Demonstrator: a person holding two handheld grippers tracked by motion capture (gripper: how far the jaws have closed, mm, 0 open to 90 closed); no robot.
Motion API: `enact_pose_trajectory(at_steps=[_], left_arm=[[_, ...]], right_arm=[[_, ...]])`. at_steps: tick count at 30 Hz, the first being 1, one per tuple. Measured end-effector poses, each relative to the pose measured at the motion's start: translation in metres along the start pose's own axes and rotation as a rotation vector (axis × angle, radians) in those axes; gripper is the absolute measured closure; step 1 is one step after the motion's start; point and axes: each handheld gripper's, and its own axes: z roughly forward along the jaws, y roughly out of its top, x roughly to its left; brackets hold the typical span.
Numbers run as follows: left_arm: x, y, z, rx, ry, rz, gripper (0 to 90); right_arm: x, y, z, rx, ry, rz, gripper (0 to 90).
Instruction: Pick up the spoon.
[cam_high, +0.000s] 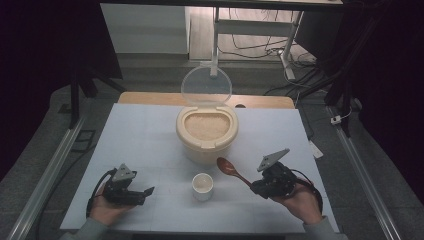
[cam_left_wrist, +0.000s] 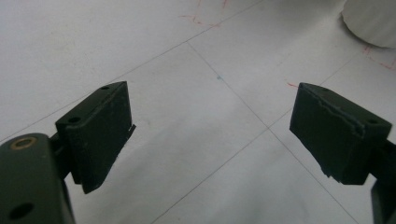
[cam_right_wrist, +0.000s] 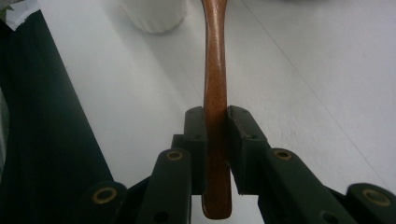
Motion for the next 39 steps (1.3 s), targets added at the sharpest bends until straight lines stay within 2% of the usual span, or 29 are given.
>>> enact_pose_trajectory(at_steps=[5,7,13,24,29,34,39], left_arm=[[0.000,0.000,-0.001,-0.007,-0.002,-0.008,12.7],[0.000,0.000,-0.001,-0.005,-0.002,-0.003,12.7],[0.000,0.001,-0.001,-0.005,-0.002,-0.006,12.5],[0.000,0.000,-0.002,-0.008,-0.004,-0.009,12.6],[0.000,0.001,-0.003,-0.014,-0.005,-0.005,12.6],[-0.002,0.003,-0.004,-0.019,-0.013,-0.003,12.6],[-0.008,0.013,-0.012,-0.048,-0.045,0.011,12.8]], right_arm=[[0.003,0.009,0.004,-0.005,0.005,-0.031,77.8],[0.006,0.015,0.008,-0.002,0.005,-0.064,77.8],[0.012,0.027,0.013,0.007,0.020,-0.099,77.8],[0.023,0.061,0.027,0.017,0.027,-0.190,77.8],[0.026,0.065,0.032,0.007,0.027,-0.221,77.8],[0.026,0.065,0.032,0.007,0.023,-0.223,77.7],[0.026,0.065,0.032,0.004,0.017,-0.228,77.7]])
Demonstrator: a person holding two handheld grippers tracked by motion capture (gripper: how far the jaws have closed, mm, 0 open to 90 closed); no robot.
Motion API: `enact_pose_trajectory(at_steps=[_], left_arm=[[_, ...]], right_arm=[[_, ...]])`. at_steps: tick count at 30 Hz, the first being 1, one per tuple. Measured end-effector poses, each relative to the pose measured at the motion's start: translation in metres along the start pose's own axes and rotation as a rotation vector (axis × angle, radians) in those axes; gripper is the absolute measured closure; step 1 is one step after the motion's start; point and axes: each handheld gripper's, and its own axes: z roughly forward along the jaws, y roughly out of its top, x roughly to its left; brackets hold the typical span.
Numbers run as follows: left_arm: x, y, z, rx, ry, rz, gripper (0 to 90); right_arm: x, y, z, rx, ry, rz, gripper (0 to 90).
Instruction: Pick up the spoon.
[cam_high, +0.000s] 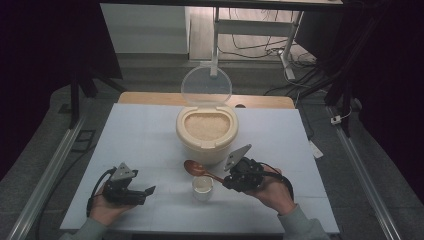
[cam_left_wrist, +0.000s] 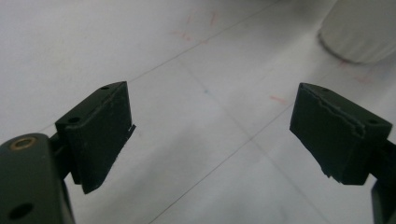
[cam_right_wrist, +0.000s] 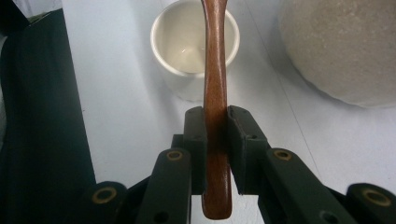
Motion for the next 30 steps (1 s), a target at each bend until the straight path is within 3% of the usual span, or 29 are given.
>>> enact_pose_trajectory(at_steps=[10,16,22,30], left_arm=[[-0.029,0.041,-0.015,-0.078,-0.077,0.108,14.3],[-0.050,0.062,-0.023,-0.097,-0.117,0.189,14.9],[-0.067,0.083,-0.018,-0.062,-0.138,0.266,16.0],[-0.080,0.104,-0.004,0.006,-0.171,0.319,18.1]], right_arm=[[0.003,0.006,0.007,0.031,-0.018,-0.031,77.7],[0.009,0.012,0.009,0.042,-0.016,-0.051,77.7],[0.013,0.017,0.012,0.038,-0.012,-0.077,77.7],[0.016,0.022,0.016,0.045,-0.007,-0.095,77.7]])
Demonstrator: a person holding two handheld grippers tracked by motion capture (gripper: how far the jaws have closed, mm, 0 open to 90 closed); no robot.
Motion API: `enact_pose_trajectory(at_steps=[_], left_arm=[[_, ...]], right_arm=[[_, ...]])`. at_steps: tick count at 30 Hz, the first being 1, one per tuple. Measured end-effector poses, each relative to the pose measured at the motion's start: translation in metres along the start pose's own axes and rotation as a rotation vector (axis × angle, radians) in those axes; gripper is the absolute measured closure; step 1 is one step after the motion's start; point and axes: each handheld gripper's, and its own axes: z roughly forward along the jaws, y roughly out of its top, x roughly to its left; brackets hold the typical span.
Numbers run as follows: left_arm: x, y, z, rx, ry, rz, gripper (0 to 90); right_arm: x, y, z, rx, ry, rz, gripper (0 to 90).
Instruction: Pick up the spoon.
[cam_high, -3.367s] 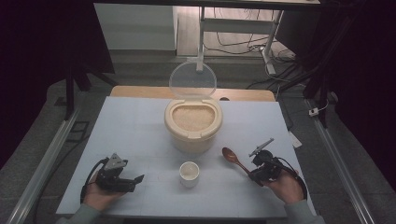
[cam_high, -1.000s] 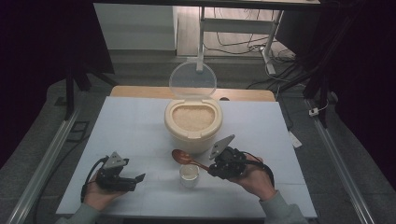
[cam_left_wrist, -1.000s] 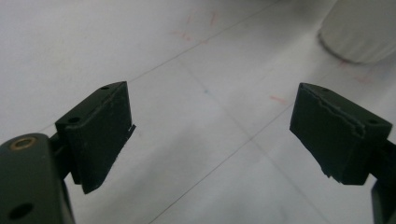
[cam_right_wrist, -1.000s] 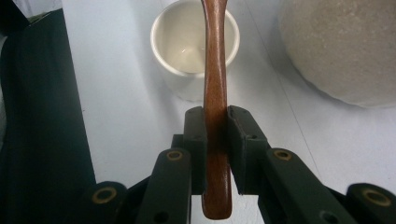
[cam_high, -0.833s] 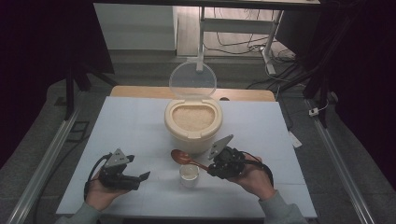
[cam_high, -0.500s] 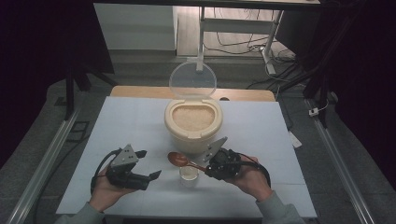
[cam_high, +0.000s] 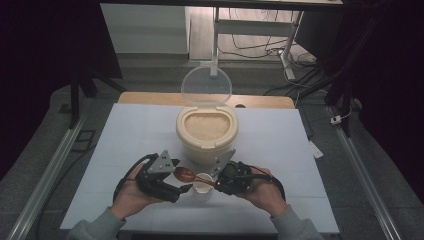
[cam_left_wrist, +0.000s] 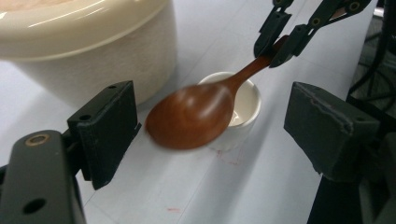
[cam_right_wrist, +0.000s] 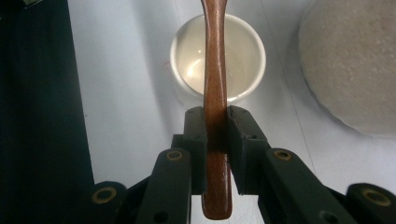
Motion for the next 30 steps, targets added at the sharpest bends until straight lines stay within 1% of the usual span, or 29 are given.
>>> enact_pose_trajectory(at_steps=[4,5,6,7,8,9,10,11,12,13,14,15,16,17,18,21,22,23,24,27,28,29,30], left_arm=[[0.002,0.007,0.009,0.037,-0.031,0.012,19.2],[0.003,0.009,0.011,0.048,-0.035,0.017,19.1],[0.004,0.010,0.013,0.054,-0.038,0.023,19.4],[0.004,0.012,0.016,0.062,-0.045,0.025,19.8],[0.005,0.013,0.018,0.071,-0.052,0.028,20.2],[0.005,0.014,0.019,0.081,-0.057,0.034,21.0],[0.004,0.015,0.021,0.088,-0.062,0.039,21.0],[0.004,0.016,0.023,0.100,-0.070,0.043,22.4],[0.004,0.017,0.025,0.110,-0.076,0.049,24.4],[0.004,0.018,0.029,0.131,-0.099,0.066,27.3],[0.004,0.018,0.029,0.131,-0.099,0.066,27.9],[0.003,0.018,0.031,0.141,-0.106,0.074,27.9],[0.003,0.019,0.033,0.150,-0.110,0.079,31.0],[0.002,0.019,0.036,0.165,-0.123,0.091,32.2],[0.002,0.019,0.037,0.170,-0.131,0.094,34.0],[0.002,0.019,0.039,0.184,-0.141,0.104,39.4],[0.001,0.019,0.040,0.188,-0.150,0.108,41.3],[0.000,0.020,0.042,0.204,-0.167,0.118,43.1],[0.000,0.020,0.042,0.204,-0.167,0.118,44.6],[-0.002,0.020,0.046,0.231,-0.183,0.134,50.4],[-0.002,0.020,0.048,0.250,-0.187,0.143,52.1],[-0.002,0.020,0.048,0.250,-0.187,0.143,53.9],[-0.003,0.020,0.049,0.260,-0.190,0.145,56.0]], right_arm=[[0.001,0.002,0.002,0.009,0.004,-0.004,77.7],[0.002,0.004,0.003,0.013,0.004,-0.015,77.7],[0.003,0.004,0.003,0.016,0.002,-0.006,77.7],[0.003,0.005,0.004,0.016,0.001,-0.021,77.7],[0.004,0.006,0.003,0.019,0.004,-0.020,77.7],[0.004,0.007,0.004,0.012,-0.001,-0.034,77.7],[0.004,0.007,0.004,0.012,-0.001,-0.034,77.7],[0.005,0.008,0.004,0.012,0.000,-0.038,77.7],[0.007,0.009,0.004,0.022,0.000,-0.031,77.7],[0.008,0.010,0.004,0.023,0.000,-0.032,77.7],[0.008,0.010,0.004,0.020,-0.004,-0.041,77.7],[0.008,0.010,0.004,0.020,-0.004,-0.041,77.7],[0.010,0.011,0.005,0.024,-0.005,-0.055,77.7],[0.011,0.012,0.005,0.026,-0.009,-0.057,77.7],[0.011,0.012,0.005,0.028,-0.005,-0.067,77.7],[0.012,0.013,0.005,0.025,-0.005,-0.066,77.7],[0.014,0.014,0.004,0.022,-0.006,-0.070,77.7],[0.014,0.014,0.003,0.023,-0.011,-0.075,77.7],[0.014,0.014,0.003,0.023,-0.011,-0.075,77.7],[0.015,0.015,0.003,0.029,-0.019,-0.102,77.7],[0.016,0.015,0.003,0.035,-0.022,-0.109,77.7],[0.016,0.015,0.003,0.033,-0.023,-0.116,77.7],[0.018,0.015,0.004,0.031,-0.027,-0.113,77.7]])
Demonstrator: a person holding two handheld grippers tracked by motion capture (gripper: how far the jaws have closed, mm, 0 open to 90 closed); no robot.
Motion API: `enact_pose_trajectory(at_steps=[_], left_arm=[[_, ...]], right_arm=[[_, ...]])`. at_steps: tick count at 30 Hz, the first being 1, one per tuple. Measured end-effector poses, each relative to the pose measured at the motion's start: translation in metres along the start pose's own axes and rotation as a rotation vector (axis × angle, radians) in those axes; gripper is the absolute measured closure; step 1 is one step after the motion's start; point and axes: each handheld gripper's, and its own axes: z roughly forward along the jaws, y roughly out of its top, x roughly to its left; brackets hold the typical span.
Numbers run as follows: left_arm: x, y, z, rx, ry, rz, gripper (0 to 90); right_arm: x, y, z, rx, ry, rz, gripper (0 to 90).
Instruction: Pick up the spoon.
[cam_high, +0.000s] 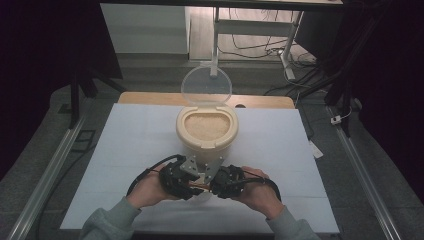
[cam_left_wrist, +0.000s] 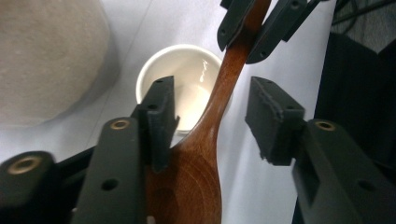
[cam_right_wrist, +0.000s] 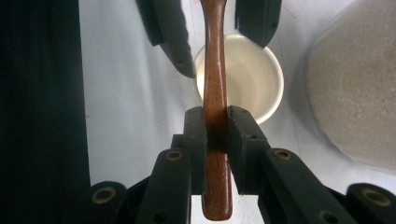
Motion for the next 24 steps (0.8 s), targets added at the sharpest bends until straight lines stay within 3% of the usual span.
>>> enact_pose_trajectory(at_steps=[2,8,9,11,12,14,17,19,24], left_arm=[[0.000,0.000,0.003,0.028,-0.004,0.002,60.0],[-0.001,0.001,0.007,0.068,-0.011,0.033,68.1],[-0.001,0.001,0.008,0.072,-0.015,0.036,69.3],[-0.002,0.001,0.010,0.078,-0.030,0.044,70.6],[-0.002,0.001,0.010,0.095,-0.035,0.070,72.5],[-0.003,0.000,0.011,0.079,-0.043,0.058,75.2],[-0.002,0.001,0.010,0.128,-0.065,0.123,78.4],[-0.006,0.000,0.013,0.085,-0.057,0.079,79.4],[-0.008,0.000,0.010,0.070,-0.034,0.083,80.4]], right_arm=[[0.000,0.001,-0.001,0.012,-0.006,-0.034,77.7],[0.004,0.002,0.001,0.013,-0.011,-0.068,77.5],[0.003,0.002,0.001,0.016,-0.018,-0.101,77.5],[0.005,0.002,0.002,0.021,-0.015,-0.096,77.5],[0.007,0.002,0.002,0.036,-0.019,-0.112,77.4],[0.008,0.002,0.002,0.030,-0.024,-0.126,76.8],[0.008,0.002,0.002,0.010,-0.025,-0.144,76.1],[0.008,0.002,0.001,0.011,-0.043,-0.160,75.5],[0.007,0.002,-0.003,-0.020,-0.055,-0.148,74.5]])
